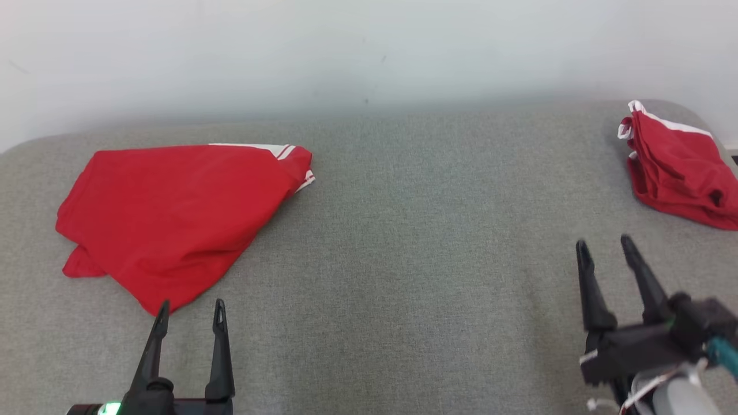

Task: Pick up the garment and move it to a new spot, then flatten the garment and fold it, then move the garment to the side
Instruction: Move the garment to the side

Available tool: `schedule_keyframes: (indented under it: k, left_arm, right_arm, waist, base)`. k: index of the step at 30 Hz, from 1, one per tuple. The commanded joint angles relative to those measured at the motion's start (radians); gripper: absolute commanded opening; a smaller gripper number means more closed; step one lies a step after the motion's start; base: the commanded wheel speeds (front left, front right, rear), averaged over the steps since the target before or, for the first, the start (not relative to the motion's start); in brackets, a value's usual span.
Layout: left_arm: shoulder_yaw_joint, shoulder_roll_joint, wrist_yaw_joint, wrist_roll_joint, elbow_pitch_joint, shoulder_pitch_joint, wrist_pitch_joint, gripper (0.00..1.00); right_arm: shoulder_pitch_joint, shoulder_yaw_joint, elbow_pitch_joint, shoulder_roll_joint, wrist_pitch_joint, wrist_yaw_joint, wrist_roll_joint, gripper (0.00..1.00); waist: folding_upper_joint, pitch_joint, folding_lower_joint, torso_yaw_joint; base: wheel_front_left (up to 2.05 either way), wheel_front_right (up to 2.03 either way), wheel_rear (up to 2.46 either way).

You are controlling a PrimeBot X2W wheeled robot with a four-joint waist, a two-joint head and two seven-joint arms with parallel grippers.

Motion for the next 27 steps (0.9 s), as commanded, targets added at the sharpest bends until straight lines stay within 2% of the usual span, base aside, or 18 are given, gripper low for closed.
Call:
schedule_keyframes:
  k: [1, 10, 27]
  left_arm:
    - [0.006, -0.003, -0.005, -0.009, 0.008, 0.012, -0.003, 1.0]
    - [0.04, -0.005, -0.004, -0.006, 0.053, 0.033, -0.003, 1.0]
    - [0.078, -0.008, -0.009, -0.005, 0.127, 0.068, -0.003, 1.0]
  right_arm:
    - [0.035, -0.01, -0.021, 0.022, -0.004, -0.003, -0.009, 1.0]
    - [0.184, -0.059, -0.096, 0.112, -0.004, -0.003, -0.042, 1.0]
    - [0.275, -0.102, -0.097, 0.184, -0.004, -0.003, -0.099, 1.0]
  waist:
    - [0.0001, -0.011, 0.0001, 0.003]
    - [0.0001, -0.033, 0.0001, 0.003]
    - [0.0001, -0.088, 0.0001, 0.005]
  base:
    - [0.0, 0.0, 0.0]
    - [0.0, 0.0, 0.0]
    - [0.0, 0.0, 0.0]
